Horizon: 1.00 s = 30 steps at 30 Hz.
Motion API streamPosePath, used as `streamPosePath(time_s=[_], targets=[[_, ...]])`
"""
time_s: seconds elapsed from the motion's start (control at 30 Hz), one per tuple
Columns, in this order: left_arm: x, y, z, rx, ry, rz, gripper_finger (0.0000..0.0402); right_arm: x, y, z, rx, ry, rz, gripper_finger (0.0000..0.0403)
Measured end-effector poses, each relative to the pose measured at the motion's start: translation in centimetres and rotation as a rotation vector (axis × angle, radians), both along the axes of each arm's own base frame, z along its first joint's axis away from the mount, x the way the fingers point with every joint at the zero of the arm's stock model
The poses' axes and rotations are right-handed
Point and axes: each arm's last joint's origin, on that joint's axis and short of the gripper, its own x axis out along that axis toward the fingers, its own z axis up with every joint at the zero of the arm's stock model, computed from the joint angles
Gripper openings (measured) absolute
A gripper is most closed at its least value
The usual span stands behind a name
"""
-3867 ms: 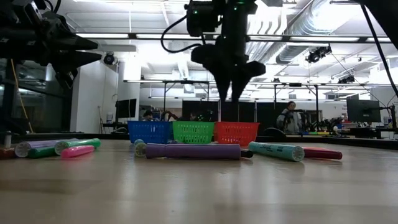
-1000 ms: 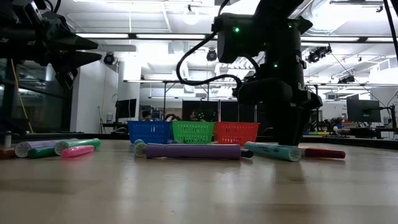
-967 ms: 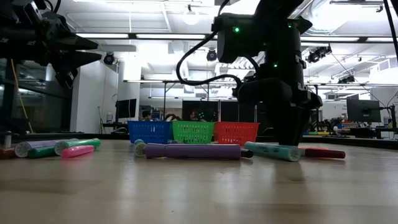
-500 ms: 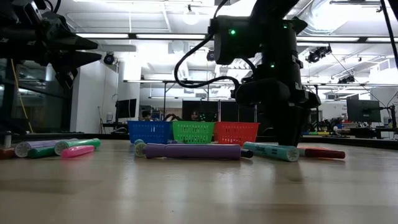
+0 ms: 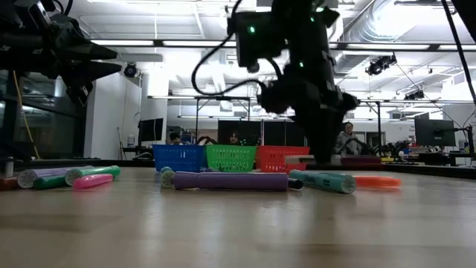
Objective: Pick & Place Markers
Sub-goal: Put the purple marker pen into the green bin
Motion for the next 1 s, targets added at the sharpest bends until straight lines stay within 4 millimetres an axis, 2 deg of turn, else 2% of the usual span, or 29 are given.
streamPosePath(time_s=[0.2, 0.4, 0.7, 1.0], targets=[[0.0, 0.0, 0.0, 0.0, 0.0, 0.0, 0.0115, 1.8, -2.2, 3.4, -0.045, -0.105, -0.014, 0.002], [0.0, 0.0, 0.0, 0.0, 0.0, 0.0, 0.0115, 3.2, -5.8, 6.3, -0.086, -0.251, -0.096, 0.002], [0.0, 0.0, 0.0, 0.0, 0.0, 0.0, 0.0115, 4.5, -11.7, 7.5, -0.115, -0.485, -0.215, 0.002], [0.0, 0.0, 0.0, 0.0, 0.0, 0.0, 0.0115, 4.3, -16.1, 8.1, -0.199, -0.593, -0.315, 0.002]])
